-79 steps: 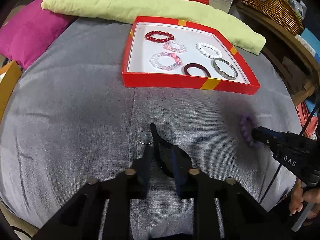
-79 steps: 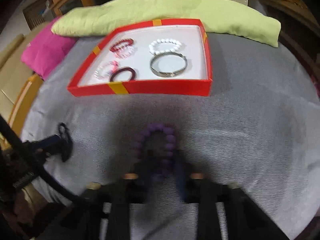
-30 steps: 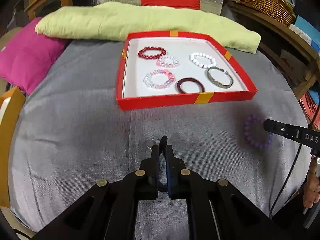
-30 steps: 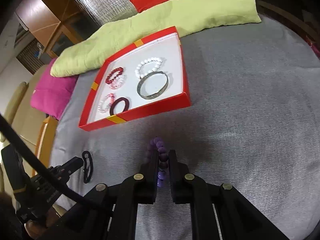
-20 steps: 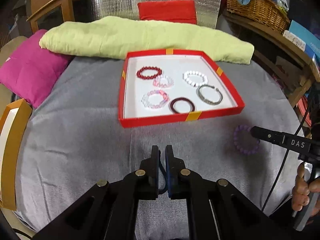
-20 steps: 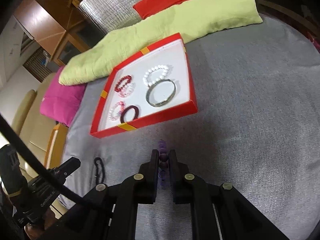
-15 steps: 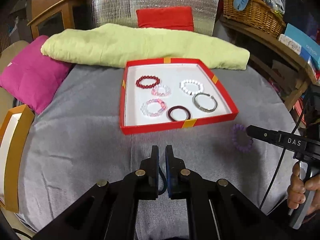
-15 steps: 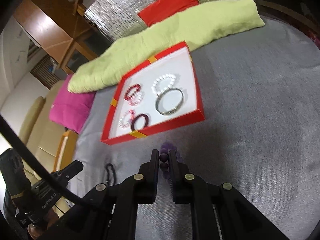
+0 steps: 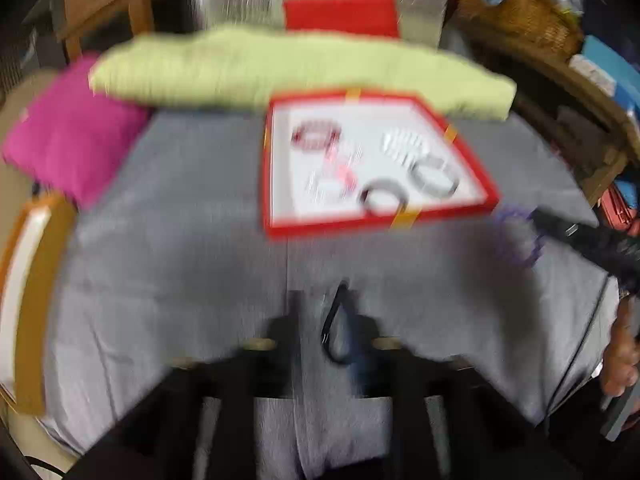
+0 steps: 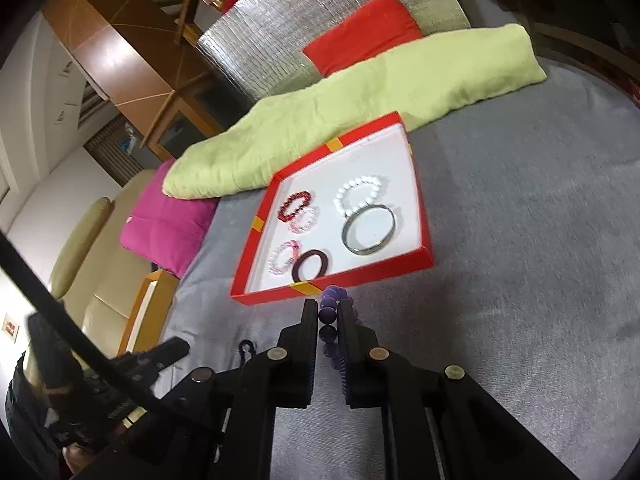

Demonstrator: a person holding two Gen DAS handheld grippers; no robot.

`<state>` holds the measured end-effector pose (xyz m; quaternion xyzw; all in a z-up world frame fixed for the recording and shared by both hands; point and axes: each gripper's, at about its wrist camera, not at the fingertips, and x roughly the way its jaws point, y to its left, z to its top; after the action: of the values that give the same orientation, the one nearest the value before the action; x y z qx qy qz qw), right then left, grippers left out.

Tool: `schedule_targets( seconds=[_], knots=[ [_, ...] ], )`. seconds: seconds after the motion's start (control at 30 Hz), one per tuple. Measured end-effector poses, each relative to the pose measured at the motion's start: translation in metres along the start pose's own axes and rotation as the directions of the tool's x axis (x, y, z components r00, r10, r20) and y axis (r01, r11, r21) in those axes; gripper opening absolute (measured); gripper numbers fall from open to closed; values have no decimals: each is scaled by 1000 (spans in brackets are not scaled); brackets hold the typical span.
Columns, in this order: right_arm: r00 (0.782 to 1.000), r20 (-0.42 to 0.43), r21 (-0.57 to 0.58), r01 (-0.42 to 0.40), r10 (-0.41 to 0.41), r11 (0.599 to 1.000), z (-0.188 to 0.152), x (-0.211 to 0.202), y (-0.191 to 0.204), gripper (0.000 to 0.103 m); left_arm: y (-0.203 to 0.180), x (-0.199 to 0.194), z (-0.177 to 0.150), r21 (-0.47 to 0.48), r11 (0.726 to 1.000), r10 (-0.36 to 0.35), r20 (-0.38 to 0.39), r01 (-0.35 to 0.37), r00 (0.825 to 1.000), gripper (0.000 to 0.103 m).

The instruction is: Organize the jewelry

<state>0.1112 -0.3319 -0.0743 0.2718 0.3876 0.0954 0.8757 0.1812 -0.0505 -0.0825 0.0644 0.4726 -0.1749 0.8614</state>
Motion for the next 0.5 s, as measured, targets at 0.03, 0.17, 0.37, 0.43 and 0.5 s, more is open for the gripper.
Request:
schedule_targets(
  seconds=[0.03,0.17,0.37,0.43,0.5],
  knots=[
    [1000,-4,3,4,-4,1000,0,1,0,11,4,11,-5,-24,1000,-17,-37,16,999,52],
    [1000,-13,-8,14,-14,1000,-1,3,0,11,-4,31,-15,-7,999,-36,-80,36,996,52],
    [999,-26,-13,31,-31,999,-2,7,1,11,-15,52,-17,22,999,-38,-90,40,995,50],
    [999,-26,-16,33,-34,999,-2,7,1,11,-15,50,-16,30,998,-49,-84,51,995,19],
    [999,-26,-19,35,-36,999,-3,7,1,11,-12,50,-14,22,998,-56,-81,58,995,16]
  ],
)
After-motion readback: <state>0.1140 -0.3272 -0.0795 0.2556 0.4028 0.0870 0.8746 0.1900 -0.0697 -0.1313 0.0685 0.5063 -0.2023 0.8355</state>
